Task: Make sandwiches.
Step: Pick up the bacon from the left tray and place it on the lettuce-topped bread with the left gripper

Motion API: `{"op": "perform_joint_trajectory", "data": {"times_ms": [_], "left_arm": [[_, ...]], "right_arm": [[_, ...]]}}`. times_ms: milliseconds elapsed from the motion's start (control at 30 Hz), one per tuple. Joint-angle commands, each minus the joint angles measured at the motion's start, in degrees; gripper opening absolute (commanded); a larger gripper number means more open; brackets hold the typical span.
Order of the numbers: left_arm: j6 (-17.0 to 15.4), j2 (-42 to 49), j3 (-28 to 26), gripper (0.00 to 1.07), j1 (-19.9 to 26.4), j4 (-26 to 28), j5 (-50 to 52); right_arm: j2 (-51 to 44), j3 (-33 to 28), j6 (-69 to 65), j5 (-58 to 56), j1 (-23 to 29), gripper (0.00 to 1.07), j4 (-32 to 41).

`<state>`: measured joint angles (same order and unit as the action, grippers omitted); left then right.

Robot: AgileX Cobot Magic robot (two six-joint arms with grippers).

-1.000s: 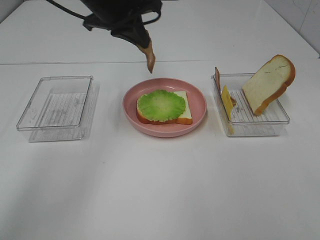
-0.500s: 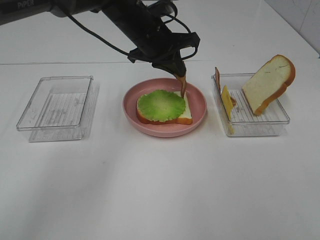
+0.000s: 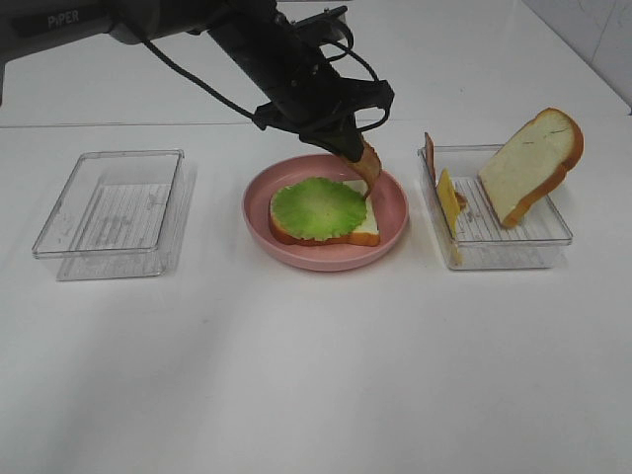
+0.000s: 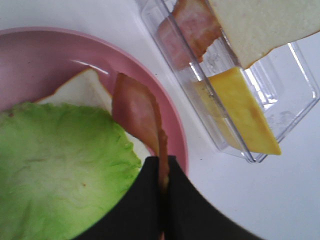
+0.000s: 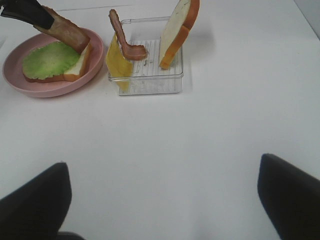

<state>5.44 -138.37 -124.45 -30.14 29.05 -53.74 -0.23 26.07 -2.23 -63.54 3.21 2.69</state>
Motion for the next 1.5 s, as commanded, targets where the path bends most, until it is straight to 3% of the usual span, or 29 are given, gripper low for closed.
{"op": "perform_joint_trajectory", "data": {"times_ms": [33, 100, 200, 367, 467, 1233, 1267, 1300, 1333, 1367, 1400, 1433, 1467, 1500], "left_arm": [[-1.8, 0.1, -0.3, 0.00, -0.5, -2.6, 0.3], [-4.6, 0.1, -0.3, 0.00, -0.5, -5.5, 0.1], [-5.0, 0.1, -0.3, 0.00, -0.5, -6.2, 0.0], [-11.7, 0.1, -0.3, 0.00, -0.5, -14.9, -2.6], [-13.6, 0.1, -0.3, 0.00, -0.5, -18.1, -3.6], [-15.1, 0.1, -0.3, 0.02, -0.5, -18.8, -5.7], [-15.1, 0.1, -0.3, 0.12, -0.5, -19.1, -5.9], [-15.1, 0.1, -0.3, 0.12, -0.5, -19.1, -5.9], [-15.1, 0.1, -0.3, 0.20, -0.5, -19.1, -6.1], [-15.1, 0.1, -0.3, 0.38, -0.5, -19.2, -6.2], [-15.1, 0.1, -0.3, 0.38, -0.5, -19.2, -6.2], [-15.2, 0.1, -0.3, 0.65, -0.5, -19.2, -6.6], [-15.2, 0.2, -0.3, 0.78, -0.5, -19.2, -7.0], [-15.2, 0.2, -0.3, 0.78, -0.5, -19.2, -7.0]], "right_arm": [[-1.8, -0.2, 0.2, 0.6, -0.2, 0.94, -0.2], [-1.8, -0.2, 0.2, 0.6, -0.2, 0.94, -0.2], [-1.8, -0.2, 0.2, 0.6, -0.2, 0.94, -0.2], [-1.8, -0.2, 0.2, 0.6, -0.2, 0.94, -0.2], [-1.8, -0.2, 0.2, 0.6, -0.2, 0.94, -0.2], [-1.8, -0.2, 0.2, 0.6, -0.2, 0.94, -0.2], [-1.8, -0.2, 0.2, 0.6, -0.2, 0.94, -0.2], [-1.8, -0.2, 0.2, 0.6, -0.2, 0.94, -0.2], [-1.8, -0.2, 0.2, 0.6, -0.2, 0.94, -0.2], [-1.8, -0.2, 0.2, 0.6, -0.2, 0.94, -0.2], [-1.8, -0.2, 0.2, 0.6, -0.2, 0.94, -0.2], [-1.8, -0.2, 0.2, 0.6, -0.2, 0.94, -0.2], [-1.8, -0.2, 0.2, 0.6, -0.2, 0.94, -0.2], [-1.8, -0.2, 0.2, 0.6, -0.2, 0.94, -0.2]]}}
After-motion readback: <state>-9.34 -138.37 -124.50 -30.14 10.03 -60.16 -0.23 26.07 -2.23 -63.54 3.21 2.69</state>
